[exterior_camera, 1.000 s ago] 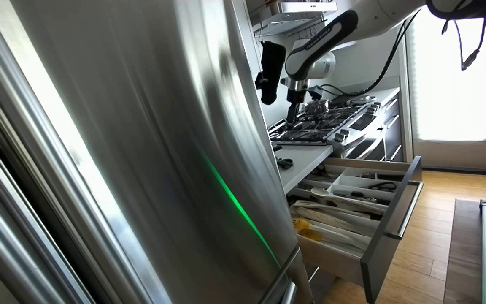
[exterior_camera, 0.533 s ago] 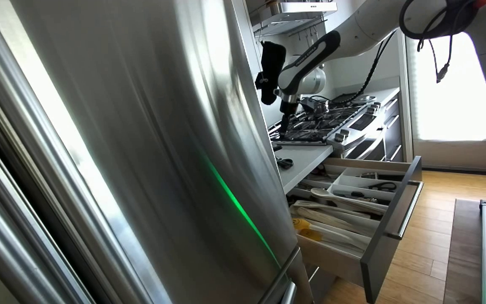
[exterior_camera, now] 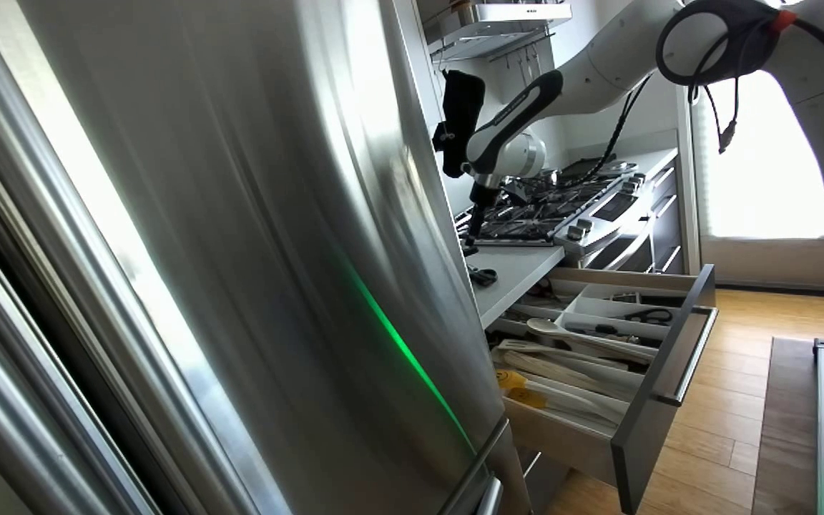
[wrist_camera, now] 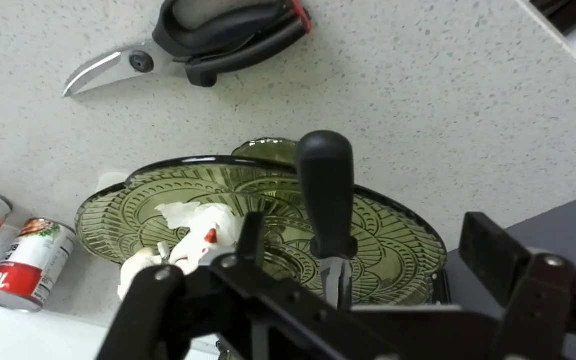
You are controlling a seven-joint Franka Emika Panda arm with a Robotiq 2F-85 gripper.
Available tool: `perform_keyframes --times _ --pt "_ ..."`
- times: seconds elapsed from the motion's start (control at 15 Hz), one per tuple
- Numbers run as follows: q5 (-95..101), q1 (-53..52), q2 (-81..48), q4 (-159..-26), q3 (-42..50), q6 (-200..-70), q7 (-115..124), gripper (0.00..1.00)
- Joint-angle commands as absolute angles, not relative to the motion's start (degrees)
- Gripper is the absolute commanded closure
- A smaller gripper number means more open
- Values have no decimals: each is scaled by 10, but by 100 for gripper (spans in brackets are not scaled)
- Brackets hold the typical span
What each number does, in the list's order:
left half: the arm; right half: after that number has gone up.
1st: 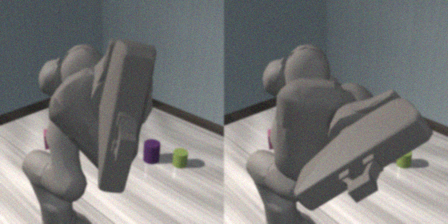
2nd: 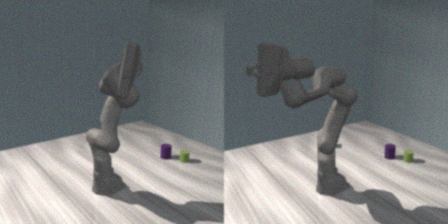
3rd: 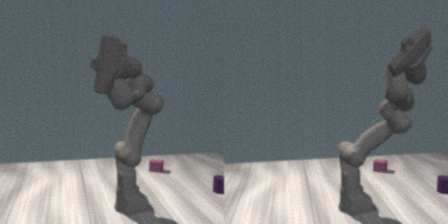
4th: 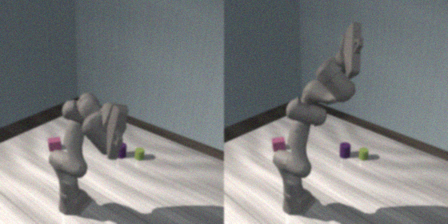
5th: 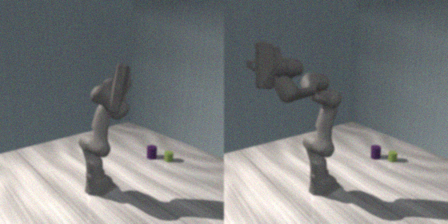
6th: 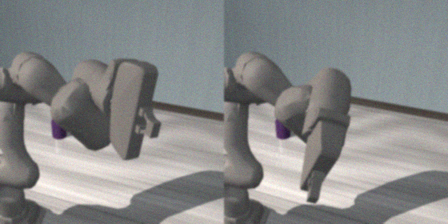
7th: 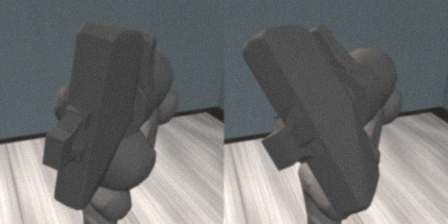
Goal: Put the straight spatula in the open drawer
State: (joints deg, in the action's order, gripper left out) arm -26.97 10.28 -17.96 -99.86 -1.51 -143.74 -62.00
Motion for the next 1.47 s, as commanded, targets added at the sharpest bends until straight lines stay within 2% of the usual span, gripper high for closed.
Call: perform_keyframes --times 0.0,0.27,0.4,0.47,0.6,0.73,0.87,0.93,1.0,1.07,1.13,1.4 --pt "-316 132 -207 -977 -47 -1447 -674 0" --pt "-340 144 -223 -963 -60 -1439 -698 1" --pt "-350 148 -231 -957 -64 -1439 -707 7" --pt "-354 150 -234 -955 -66 -1439 -712 15" --pt "-362 154 -241 -949 -69 -1438 -721 23" --pt "-367 155 -247 -944 -70 -1437 -727 40" --pt "-369 156 -251 -941 -71 -1438 -728 44" --pt "-368 156 -253 -940 -70 -1437 -728 54" --pt "-369 157 -255 -937 -71 -1436 -729 57" --pt "-366 156 -257 -936 -70 -1437 -728 53" --pt "-366 157 -258 -934 -71 -1437 -729 60" --pt "-363 157 -263 -931 -71 -1436 -730 61"
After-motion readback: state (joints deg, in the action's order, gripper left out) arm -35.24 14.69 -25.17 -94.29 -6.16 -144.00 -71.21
